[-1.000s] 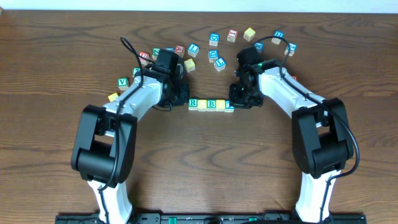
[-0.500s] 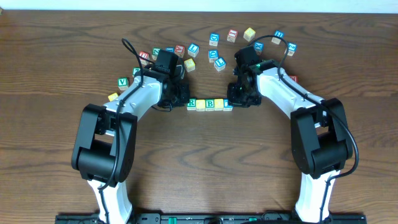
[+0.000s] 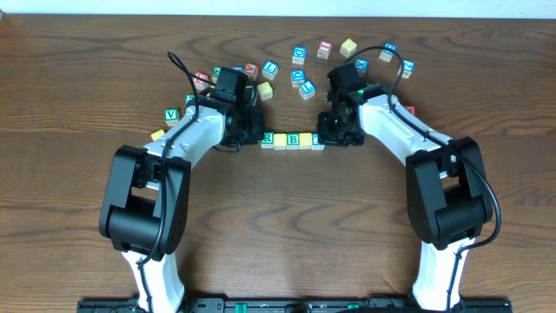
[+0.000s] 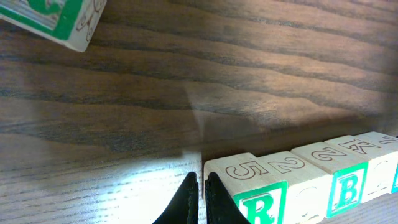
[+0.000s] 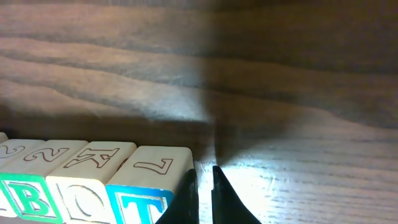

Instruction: Spell out ROBOT

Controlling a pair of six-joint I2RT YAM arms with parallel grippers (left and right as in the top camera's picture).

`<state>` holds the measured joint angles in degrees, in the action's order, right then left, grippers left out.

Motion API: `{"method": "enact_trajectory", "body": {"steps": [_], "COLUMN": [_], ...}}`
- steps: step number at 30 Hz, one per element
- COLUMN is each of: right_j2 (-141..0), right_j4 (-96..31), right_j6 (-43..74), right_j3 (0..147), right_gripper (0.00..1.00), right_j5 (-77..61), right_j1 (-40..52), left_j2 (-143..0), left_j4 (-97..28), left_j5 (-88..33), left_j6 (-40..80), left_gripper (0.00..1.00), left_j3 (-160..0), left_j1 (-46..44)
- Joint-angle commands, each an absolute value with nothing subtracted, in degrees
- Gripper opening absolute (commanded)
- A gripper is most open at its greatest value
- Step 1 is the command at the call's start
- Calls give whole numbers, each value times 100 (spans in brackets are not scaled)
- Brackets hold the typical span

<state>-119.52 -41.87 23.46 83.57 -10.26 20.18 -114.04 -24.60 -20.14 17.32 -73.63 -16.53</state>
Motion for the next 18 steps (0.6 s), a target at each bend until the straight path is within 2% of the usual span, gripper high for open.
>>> {"method": "enact_trajectory", "body": {"steps": [1, 18], "right_j2": [-12014, -12143], "right_j4": [-4021, -3642], "right_j6": [2425, 2484], "right_j3": [8340, 8340], "right_gripper": [6, 7], "right_j5": [-1262, -1306], "right_j1": [2108, 1994], "left_j2": [-11546, -11587], "left_j4": [-2349, -1951], "left_j5": [-2189, -2027], "left_j6": [1852, 1916], "left_gripper": [7, 7], "left_j3": [-7323, -7341], "left_j1": [-1684, -1686]}}
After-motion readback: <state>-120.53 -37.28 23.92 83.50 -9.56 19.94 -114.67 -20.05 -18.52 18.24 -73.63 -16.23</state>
